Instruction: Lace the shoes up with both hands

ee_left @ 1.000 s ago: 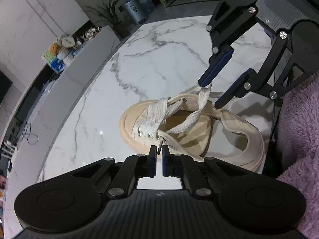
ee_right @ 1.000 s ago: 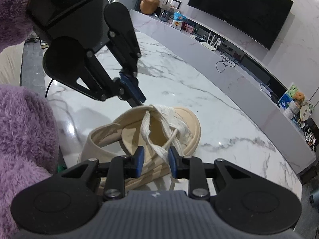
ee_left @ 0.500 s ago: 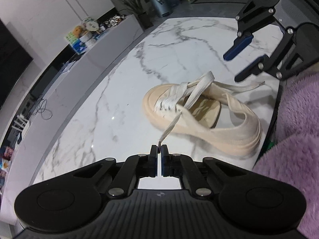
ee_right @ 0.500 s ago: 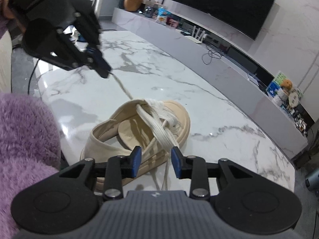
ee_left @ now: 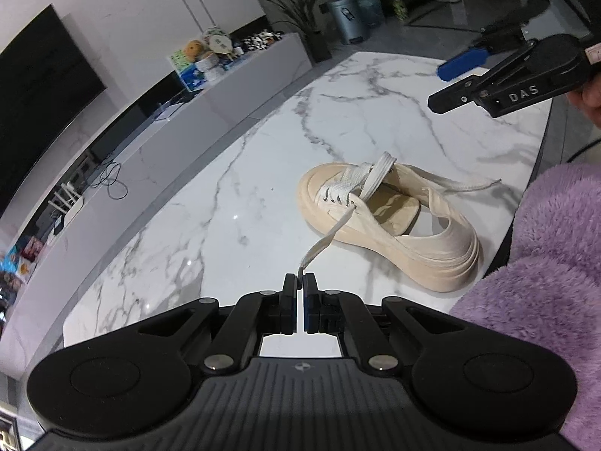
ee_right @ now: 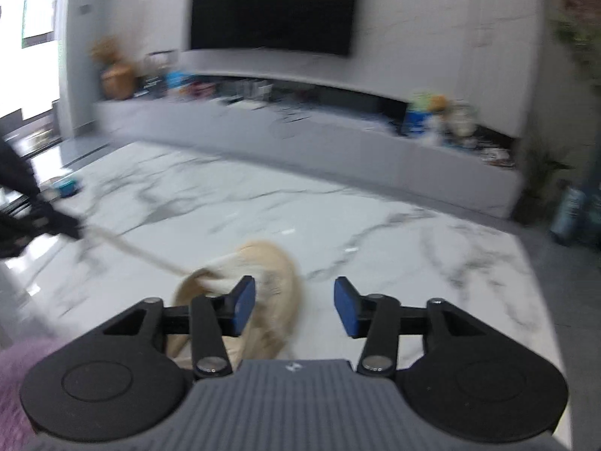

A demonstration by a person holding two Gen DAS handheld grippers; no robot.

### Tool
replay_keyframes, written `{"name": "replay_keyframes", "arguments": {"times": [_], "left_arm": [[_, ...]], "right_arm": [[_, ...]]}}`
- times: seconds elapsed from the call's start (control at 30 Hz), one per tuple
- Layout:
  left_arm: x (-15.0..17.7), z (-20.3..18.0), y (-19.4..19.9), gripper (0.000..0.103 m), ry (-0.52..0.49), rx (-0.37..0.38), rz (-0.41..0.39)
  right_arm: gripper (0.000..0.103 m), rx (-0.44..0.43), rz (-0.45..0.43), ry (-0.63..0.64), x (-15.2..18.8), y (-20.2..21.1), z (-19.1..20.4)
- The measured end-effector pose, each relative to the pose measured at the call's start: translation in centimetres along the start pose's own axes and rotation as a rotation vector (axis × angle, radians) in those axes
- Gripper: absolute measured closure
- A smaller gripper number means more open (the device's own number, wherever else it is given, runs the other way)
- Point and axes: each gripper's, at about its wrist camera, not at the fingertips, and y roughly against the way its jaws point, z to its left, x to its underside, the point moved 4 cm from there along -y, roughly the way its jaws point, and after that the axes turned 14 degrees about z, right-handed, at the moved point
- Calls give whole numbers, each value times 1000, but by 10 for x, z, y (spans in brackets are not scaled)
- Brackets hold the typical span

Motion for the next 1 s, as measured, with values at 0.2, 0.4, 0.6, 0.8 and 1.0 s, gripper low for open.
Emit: {"name": "replay_keyframes", "arguments": {"times": [0.2,0.4,0.6,0.8,1.0], "left_arm": [[9,-8,12,102,44,-8,-19],[18,-10,23,102,63,-19,-28],[27,-6,31,102,108,-26,-33],[35,-10,26,102,155,-21,-28],[47,-14,27,88,216,1,-35]], "right_arm": [[52,-30,27,-253,14,1,-10],[52,-79,57,-321,24,-1,4],[50,-71,52,-313,27,-1,9],[49,-41,69,-307,32,-2,11],[42,11,56,-263,33,2,17]]}}
